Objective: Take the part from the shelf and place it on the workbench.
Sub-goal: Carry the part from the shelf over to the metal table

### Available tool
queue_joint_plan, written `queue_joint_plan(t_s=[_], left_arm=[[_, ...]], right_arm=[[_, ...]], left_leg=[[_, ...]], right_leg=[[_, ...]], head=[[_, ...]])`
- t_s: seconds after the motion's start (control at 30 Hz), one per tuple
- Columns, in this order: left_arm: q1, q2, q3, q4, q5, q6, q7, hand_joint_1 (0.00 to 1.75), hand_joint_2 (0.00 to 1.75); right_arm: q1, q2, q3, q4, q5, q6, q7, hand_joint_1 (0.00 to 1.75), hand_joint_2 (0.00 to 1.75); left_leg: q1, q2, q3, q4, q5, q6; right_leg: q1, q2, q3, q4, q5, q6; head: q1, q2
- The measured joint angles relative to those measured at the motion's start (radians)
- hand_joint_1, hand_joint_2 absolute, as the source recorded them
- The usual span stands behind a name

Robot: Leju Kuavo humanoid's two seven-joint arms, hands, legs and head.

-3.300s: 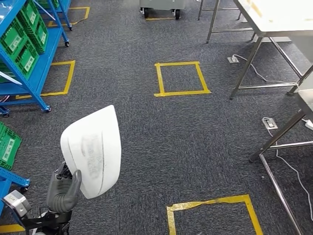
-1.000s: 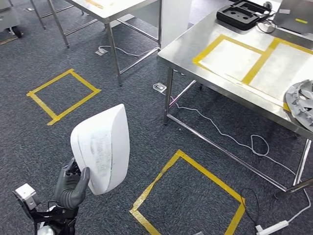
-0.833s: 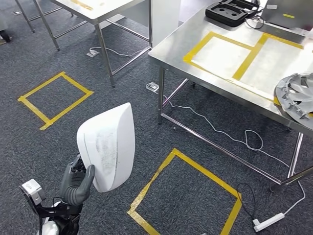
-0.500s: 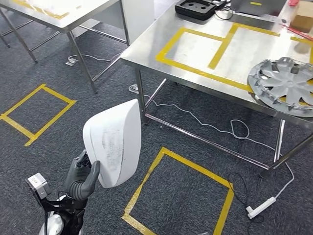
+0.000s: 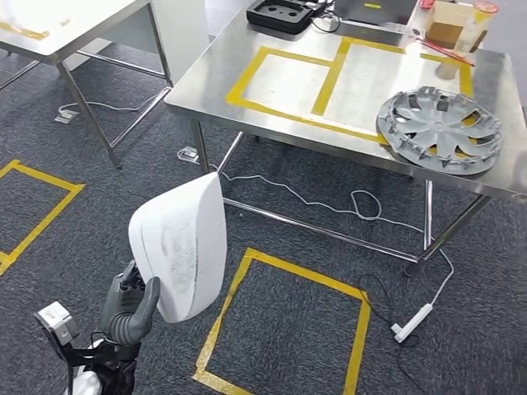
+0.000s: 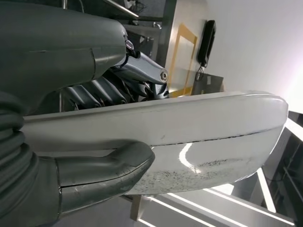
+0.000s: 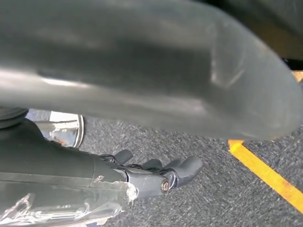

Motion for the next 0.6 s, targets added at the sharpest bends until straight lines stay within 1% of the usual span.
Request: queue_joint_plan(t_s=[0.03, 0.07, 0.1, 0.13, 0.17, 0.2, 0.23, 0.27, 0.3, 0.33, 0.37, 0.4, 0.43, 0.47, 0.5, 0.53, 0.57, 0.6], left_arm=[[0.008, 0.001, 0.003, -0.002, 0.0, 0.005, 0.0, 1.75, 1.75], [0.015, 0.002, 0.006, -0.005, 0.0, 0.011, -0.001, 1.75, 1.75], [0.023, 0.002, 0.011, -0.01, 0.0, 0.018, -0.001, 1.75, 1.75], [0.031, 0.003, 0.015, -0.017, 0.0, 0.025, -0.003, 1.75, 1.75], [0.038, 0.003, 0.019, -0.026, 0.0, 0.03, -0.004, 1.75, 1.75], [0.045, 0.003, 0.022, -0.036, 0.0, 0.033, -0.005, 1.75, 1.75], [0.051, 0.004, 0.024, -0.046, 0.0, 0.034, -0.006, 1.75, 1.75], [0.055, 0.005, 0.027, -0.054, 0.0, 0.035, -0.006, 1.75, 1.75], [0.059, 0.005, 0.03, -0.061, -0.001, 0.037, -0.006, 1.75, 1.75], [0.063, 0.006, 0.032, -0.068, -0.002, 0.039, -0.006, 1.75, 1.75], [0.067, 0.006, 0.035, -0.075, -0.003, 0.041, -0.006, 1.75, 1.75], [0.071, 0.006, 0.037, -0.082, -0.005, 0.044, -0.006, 1.75, 1.75], [0.074, 0.006, 0.039, -0.089, -0.006, 0.045, -0.006, 1.75, 1.75], [0.078, 0.006, 0.04, -0.093, -0.007, 0.046, -0.006, 1.75, 1.75], [0.082, 0.007, 0.041, -0.096, -0.008, 0.047, -0.006, 1.75, 1.75], [0.087, 0.008, 0.042, -0.097, -0.008, 0.048, -0.006, 1.75, 1.75], [0.092, 0.008, 0.043, -0.098, -0.008, 0.049, -0.006, 1.75, 1.75], [0.095, 0.009, 0.044, -0.099, -0.008, 0.05, -0.006, 1.75, 1.75]], right_arm=[[-0.001, 0.0, 0.004, 0.0, 0.006, 0.002, 0.0, 0.0, 0.0], [-0.001, -0.001, 0.008, 0.0, 0.013, 0.004, 0.0, 0.0, 0.0], [0.0, -0.003, 0.013, 0.0, 0.021, 0.008, -0.001, 0.0, 0.0], [0.001, -0.005, 0.019, 0.0, 0.03, 0.013, -0.004, 0.0, 0.0], [0.001, -0.007, 0.027, 0.0, 0.041, 0.017, -0.007, 0.0, 0.0], [0.0, -0.009, 0.034, 0.0, 0.049, 0.02, -0.01, 0.0, 0.0], [-0.002, -0.011, 0.042, 0.0, 0.056, 0.022, -0.014, 0.0, 0.0], [-0.004, -0.012, 0.049, 0.0, 0.06, 0.024, -0.016, 0.0, 0.0], [-0.006, -0.014, 0.054, 0.0, 0.062, 0.025, -0.018, 0.0, 0.0], [-0.007, -0.015, 0.059, 0.0, 0.064, 0.026, -0.021, 0.0, 0.0], [-0.007, -0.016, 0.063, 0.0, 0.066, 0.027, -0.023, 0.0, 0.0], [-0.007, -0.017, 0.066, 0.0, 0.067, 0.029, -0.026, 0.0, 0.0], [-0.008, -0.018, 0.07, 0.0, 0.069, 0.03, -0.028, 0.0, 0.0], [-0.009, -0.02, 0.073, 0.0, 0.07, 0.031, -0.03, 0.0, 0.0], [-0.011, -0.02, 0.076, 0.0, 0.07, 0.032, -0.031, 0.0, 0.0], [-0.012, -0.021, 0.079, 0.0, 0.072, 0.034, -0.033, 0.0, 0.0], [-0.012, -0.021, 0.082, 0.0, 0.073, 0.035, -0.034, 0.0, 0.0], [-0.012, -0.021, 0.084, 0.0, 0.075, 0.036, -0.035, 0.0, 0.0]], left_leg=[[-0.002, 0.015, 0.001, 0.0, -0.001, 0.002], [-0.004, 0.029, 0.002, 0.0, -0.003, 0.002], [-0.005, 0.042, 0.004, 0.0, -0.005, 0.002], [-0.007, 0.054, 0.008, 0.0, -0.008, 0.001], [-0.008, 0.065, 0.013, 0.0, -0.011, -0.001], [-0.011, 0.074, 0.018, 0.001, -0.015, -0.005], [-0.014, 0.082, 0.023, 0.001, -0.019, -0.01], [-0.017, 0.089, 0.026, 0.001, -0.022, -0.014], [-0.019, 0.096, 0.028, 0.0, -0.023, -0.019], [-0.018, 0.104, 0.031, -0.002, -0.024, -0.024], [-0.016, 0.102, 0.033, -0.002, -0.027, -0.03], [-0.014, 0.088, 0.031, 0.006, -0.036, -0.036], [-0.012, 0.068, 0.02, 0.032, -0.055, -0.042], [-0.011, 0.044, -0.002, 0.08, -0.083, -0.045], [-0.011, 0.028, -0.036, 0.147, -0.116, -0.047], [-0.011, 0.021, -0.072, 0.216, -0.143, -0.048], [-0.011, 0.018, -0.101, 0.265, -0.154, -0.049], [-0.011, 0.016, -0.113, 0.28, -0.145, -0.049]], right_leg=[[0.0, -0.011, -0.031, 0.066, -0.027, 0.001], [0.0, -0.015, -0.048, 0.105, -0.037, 0.001], [0.0, -0.017, -0.046, 0.105, -0.028, 0.0], [0.0, -0.021, -0.022, 0.064, -0.002, -0.002], [0.002, -0.034, 0.02, -0.007, 0.032, -0.005], [0.005, -0.056, 0.06, -0.077, 0.057, -0.01], [0.007, -0.072, 0.092, -0.131, 0.074, -0.016], [0.01, -0.083, 0.109, -0.161, 0.081, -0.021], [0.012, -0.082, 0.111, -0.166, 0.079, -0.025], [0.013, -0.07, 0.11, -0.168, 0.081, -0.03], [0.011, -0.06, 0.11, -0.171, 0.083, -0.036], [0.009, -0.049, 0.111, -0.174, 0.085, -0.042], [0.005, -0.038, 0.112, -0.177, 0.088, -0.048], [0.002, -0.027, 0.113, -0.179, 0.09, -0.051], [0.001, -0.015, 0.112, -0.179, 0.09, -0.053], [0.001, -0.002, 0.111, -0.179, 0.09, -0.055], [0.0, 0.012, 0.111, -0.179, 0.09, -0.055], [0.0, 0.026, 0.112, -0.179, 0.09, -0.055]], head=[[0.001, 0.0], [0.001, 0.0], [0.001, 0.0], [0.001, 0.0], [0.001, 0.0], [0.001, 0.0], [0.0, 0.0], [-0.001, 0.0], [-0.001, 0.0], [-0.002, 0.0], [-0.002, 0.0], [-0.003, 0.0], [-0.005, 0.0], [-0.007, 0.0], [-0.008, 0.0], [-0.009, 0.0], [-0.01, 0.0], [-0.01, 0.0]])
